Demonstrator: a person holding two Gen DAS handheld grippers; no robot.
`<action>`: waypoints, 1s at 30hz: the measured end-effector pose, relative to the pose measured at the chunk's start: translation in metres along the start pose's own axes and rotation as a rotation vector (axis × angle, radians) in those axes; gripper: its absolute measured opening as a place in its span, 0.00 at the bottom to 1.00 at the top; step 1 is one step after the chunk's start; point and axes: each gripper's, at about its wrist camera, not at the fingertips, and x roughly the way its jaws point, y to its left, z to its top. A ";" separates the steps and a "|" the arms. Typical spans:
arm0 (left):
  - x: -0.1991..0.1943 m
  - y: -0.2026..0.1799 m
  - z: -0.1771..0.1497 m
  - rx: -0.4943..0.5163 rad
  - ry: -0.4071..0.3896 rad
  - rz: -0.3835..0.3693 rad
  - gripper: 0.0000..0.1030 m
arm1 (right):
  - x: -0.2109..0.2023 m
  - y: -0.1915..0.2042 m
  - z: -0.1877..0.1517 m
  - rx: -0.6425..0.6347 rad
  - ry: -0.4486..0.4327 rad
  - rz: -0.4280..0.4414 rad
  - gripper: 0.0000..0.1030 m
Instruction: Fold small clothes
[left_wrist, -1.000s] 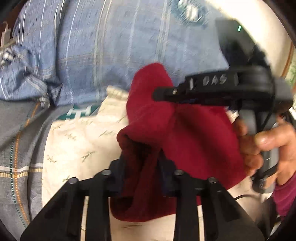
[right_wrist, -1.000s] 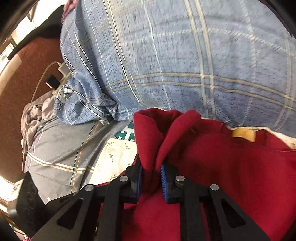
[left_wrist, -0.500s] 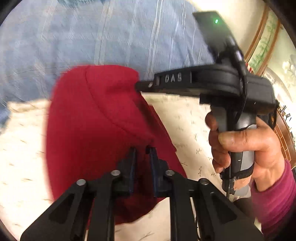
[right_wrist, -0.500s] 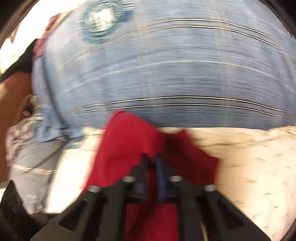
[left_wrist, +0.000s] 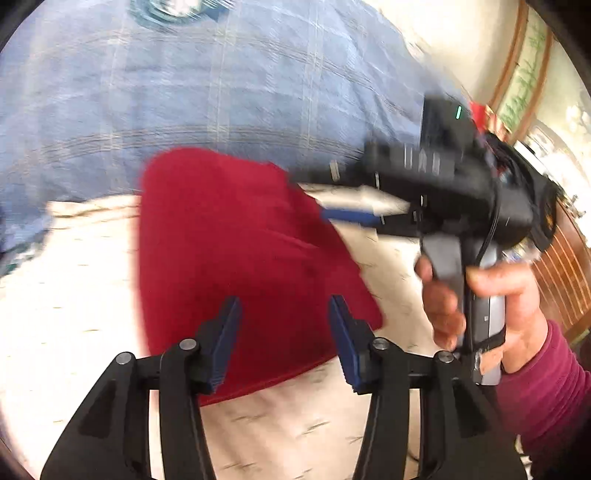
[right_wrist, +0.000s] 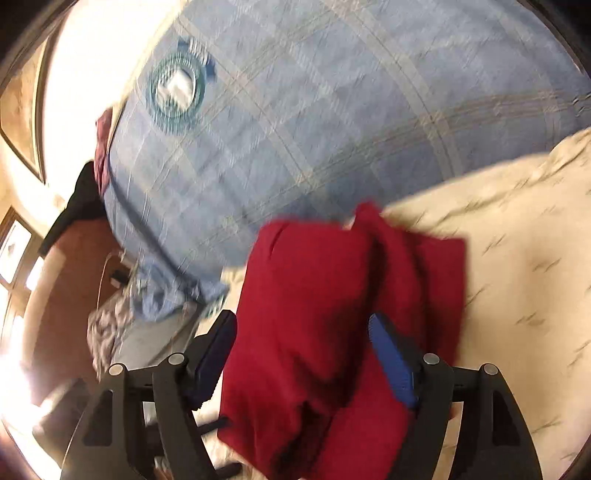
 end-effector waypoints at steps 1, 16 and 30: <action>-0.006 0.010 -0.003 -0.002 -0.010 0.042 0.46 | 0.007 -0.001 -0.003 0.004 0.036 -0.017 0.74; -0.015 0.043 -0.013 -0.111 0.004 0.131 0.46 | 0.001 0.039 -0.015 -0.247 -0.052 -0.156 0.22; 0.026 0.018 -0.003 -0.049 0.035 0.193 0.53 | -0.034 -0.010 -0.006 -0.129 -0.104 -0.298 0.42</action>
